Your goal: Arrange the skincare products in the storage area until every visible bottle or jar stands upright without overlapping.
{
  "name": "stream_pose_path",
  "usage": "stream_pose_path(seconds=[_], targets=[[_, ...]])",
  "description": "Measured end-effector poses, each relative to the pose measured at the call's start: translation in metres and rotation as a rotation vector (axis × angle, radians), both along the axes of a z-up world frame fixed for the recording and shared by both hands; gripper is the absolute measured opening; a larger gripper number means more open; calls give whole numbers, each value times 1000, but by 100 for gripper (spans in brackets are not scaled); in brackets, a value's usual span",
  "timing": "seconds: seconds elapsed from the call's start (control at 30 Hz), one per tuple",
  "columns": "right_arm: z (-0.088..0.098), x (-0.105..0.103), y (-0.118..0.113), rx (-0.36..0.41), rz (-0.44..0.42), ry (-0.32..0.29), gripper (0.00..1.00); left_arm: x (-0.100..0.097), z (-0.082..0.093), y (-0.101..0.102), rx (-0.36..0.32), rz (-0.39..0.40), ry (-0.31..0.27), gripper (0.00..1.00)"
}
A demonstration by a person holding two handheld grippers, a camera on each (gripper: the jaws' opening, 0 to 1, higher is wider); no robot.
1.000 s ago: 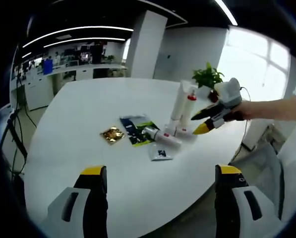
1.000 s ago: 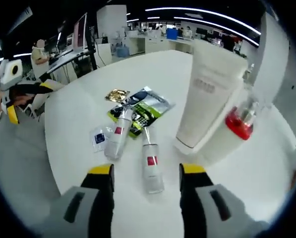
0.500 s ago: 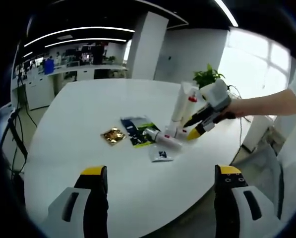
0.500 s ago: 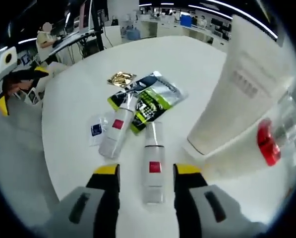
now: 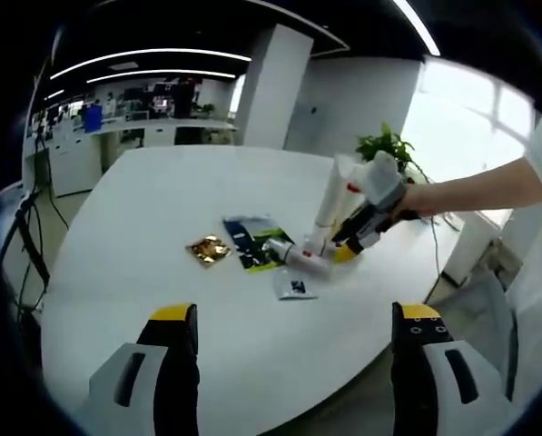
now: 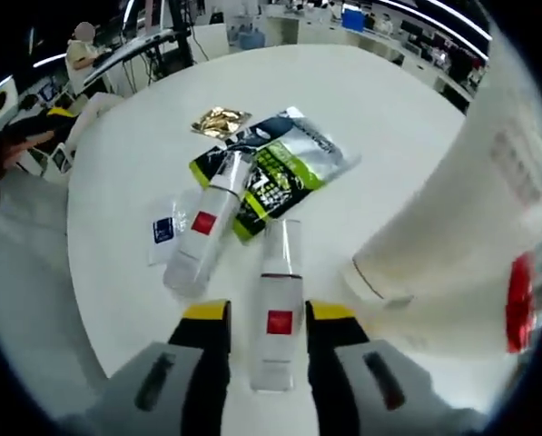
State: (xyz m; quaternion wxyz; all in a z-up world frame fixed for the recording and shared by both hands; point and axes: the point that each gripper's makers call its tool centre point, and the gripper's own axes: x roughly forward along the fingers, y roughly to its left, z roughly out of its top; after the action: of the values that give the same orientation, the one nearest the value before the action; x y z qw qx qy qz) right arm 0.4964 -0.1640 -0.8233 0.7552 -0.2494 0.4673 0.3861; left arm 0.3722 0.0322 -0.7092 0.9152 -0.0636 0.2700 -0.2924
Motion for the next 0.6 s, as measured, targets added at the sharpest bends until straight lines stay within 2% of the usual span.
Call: stream_pose_path(seconds=[0.3, 0.43, 0.6], targets=[[-4, 4, 0, -14, -19, 29, 29, 0, 0, 0, -2, -1, 4, 85], [-4, 7, -1, -4, -44, 35, 21, 0, -1, 0, -4, -2, 7, 85], [-7, 6, -2, 4, -58, 42, 21, 1, 0, 0, -22, 5, 11, 84]])
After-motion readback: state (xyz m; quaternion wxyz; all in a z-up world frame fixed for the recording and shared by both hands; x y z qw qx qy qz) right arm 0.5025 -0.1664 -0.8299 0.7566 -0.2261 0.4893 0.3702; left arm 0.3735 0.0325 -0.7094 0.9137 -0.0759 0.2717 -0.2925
